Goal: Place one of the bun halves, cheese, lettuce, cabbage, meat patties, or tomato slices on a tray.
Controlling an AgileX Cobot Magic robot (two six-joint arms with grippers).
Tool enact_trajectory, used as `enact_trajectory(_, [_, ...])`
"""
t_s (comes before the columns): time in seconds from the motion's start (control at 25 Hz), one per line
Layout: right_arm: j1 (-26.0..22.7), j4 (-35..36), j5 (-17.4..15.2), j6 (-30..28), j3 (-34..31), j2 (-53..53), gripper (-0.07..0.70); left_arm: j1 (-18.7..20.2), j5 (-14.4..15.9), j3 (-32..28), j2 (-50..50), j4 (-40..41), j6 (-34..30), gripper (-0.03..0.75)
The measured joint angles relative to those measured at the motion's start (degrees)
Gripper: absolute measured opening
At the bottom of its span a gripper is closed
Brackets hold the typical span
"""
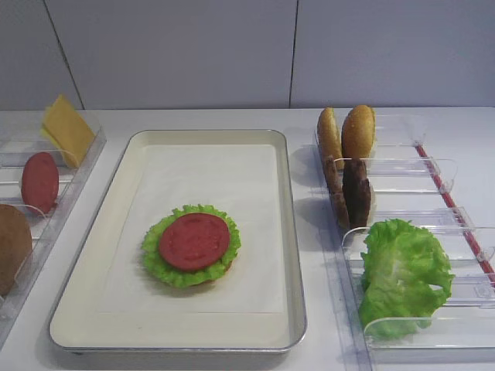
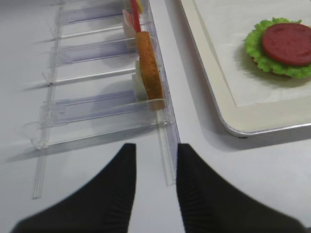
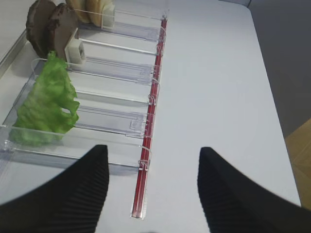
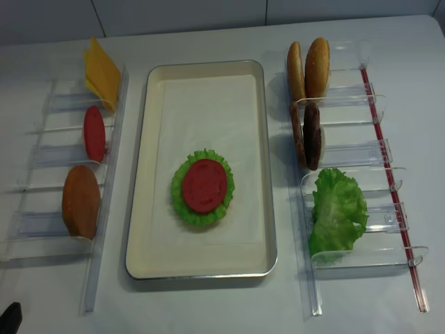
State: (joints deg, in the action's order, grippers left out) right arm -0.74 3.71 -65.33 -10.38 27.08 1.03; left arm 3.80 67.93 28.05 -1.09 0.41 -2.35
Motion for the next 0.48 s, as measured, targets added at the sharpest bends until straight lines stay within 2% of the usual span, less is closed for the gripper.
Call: enact_trajectory(0.48, [0.0, 0.0, 0.0, 0.1, 0.0, 0.0, 0.405, 0.0, 0.0, 0.0, 0.0, 0.0, 0.0, 0.221])
